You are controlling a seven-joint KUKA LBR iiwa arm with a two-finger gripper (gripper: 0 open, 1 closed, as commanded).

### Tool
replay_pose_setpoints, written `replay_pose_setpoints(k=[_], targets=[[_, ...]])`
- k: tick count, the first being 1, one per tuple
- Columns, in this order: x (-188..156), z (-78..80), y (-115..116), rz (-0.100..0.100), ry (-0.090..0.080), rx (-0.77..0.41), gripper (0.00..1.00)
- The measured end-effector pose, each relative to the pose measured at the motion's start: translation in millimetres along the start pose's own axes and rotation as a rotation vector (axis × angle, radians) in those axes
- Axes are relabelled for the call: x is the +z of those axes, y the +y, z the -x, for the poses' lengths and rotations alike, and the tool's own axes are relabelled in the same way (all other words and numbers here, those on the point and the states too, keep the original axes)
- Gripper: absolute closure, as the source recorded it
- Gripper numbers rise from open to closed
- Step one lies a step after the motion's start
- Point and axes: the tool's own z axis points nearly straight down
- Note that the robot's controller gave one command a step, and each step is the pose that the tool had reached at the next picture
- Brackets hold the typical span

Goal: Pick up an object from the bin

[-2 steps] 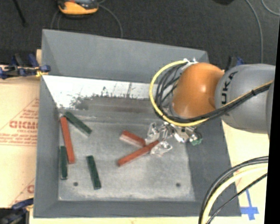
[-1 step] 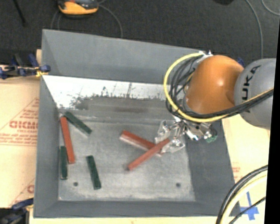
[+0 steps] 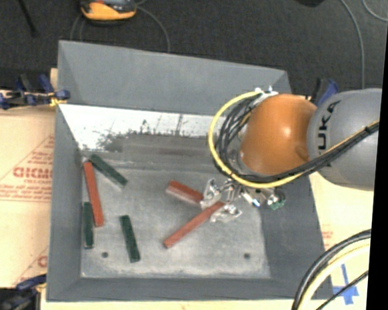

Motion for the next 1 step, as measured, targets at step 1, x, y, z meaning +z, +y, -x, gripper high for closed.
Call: replay_pose_setpoints(k=[1], targets=[[18.4,8.8,8.0,0.019,0.021,-0.008,1.00]])
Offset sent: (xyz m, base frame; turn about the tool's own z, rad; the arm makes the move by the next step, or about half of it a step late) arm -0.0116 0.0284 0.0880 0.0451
